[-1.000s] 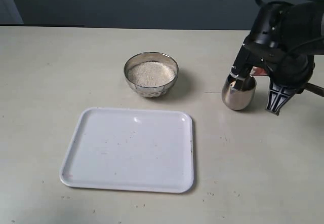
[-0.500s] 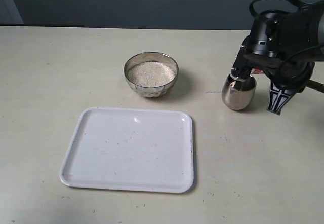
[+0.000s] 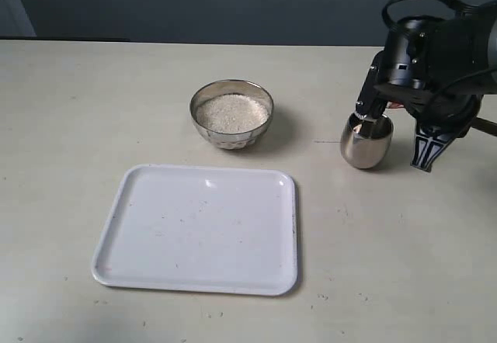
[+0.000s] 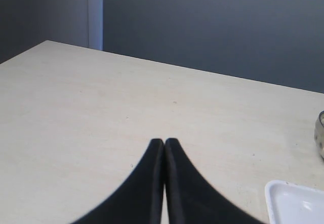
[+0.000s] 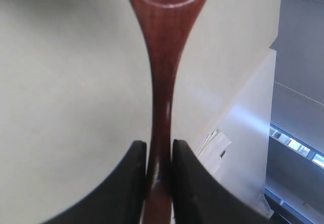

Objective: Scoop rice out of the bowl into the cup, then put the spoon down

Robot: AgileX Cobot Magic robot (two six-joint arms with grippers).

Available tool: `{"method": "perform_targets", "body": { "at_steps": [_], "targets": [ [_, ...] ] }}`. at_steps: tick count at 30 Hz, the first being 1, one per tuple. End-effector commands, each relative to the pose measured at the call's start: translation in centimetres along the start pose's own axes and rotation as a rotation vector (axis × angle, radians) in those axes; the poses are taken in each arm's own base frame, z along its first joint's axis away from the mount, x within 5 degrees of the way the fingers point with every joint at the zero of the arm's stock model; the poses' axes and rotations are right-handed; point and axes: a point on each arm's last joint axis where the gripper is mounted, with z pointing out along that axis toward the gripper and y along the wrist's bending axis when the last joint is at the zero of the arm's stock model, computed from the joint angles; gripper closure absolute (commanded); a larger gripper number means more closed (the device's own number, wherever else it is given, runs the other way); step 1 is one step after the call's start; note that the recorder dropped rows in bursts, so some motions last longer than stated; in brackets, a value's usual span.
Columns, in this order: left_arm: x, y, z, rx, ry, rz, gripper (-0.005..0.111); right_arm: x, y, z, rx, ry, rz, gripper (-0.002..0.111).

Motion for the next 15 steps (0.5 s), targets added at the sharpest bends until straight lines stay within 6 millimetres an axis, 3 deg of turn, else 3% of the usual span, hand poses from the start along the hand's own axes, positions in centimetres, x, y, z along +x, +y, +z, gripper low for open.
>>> {"method": "perform_targets", "body": {
  "at_steps": [1, 5, 15],
  "targets": [
    [-0.2, -0.1, -0.1, 0.011, -0.016, 0.003, 0.106, -0.5, 0.4, -0.6, 0.032, -0.026, -0.032, 0.109],
    [-0.2, -0.1, -0.1, 0.011, -0.016, 0.003, 0.106, -1.3, 1.0, -0.7, 0.104, -0.010, -0.063, 0.109],
    [-0.2, -0.1, -0.1, 0.011, -0.016, 0.003, 0.106, -1.6, 1.8, -0.1, 0.057, 0.004, -0.028, 0.109]
  ]
}}
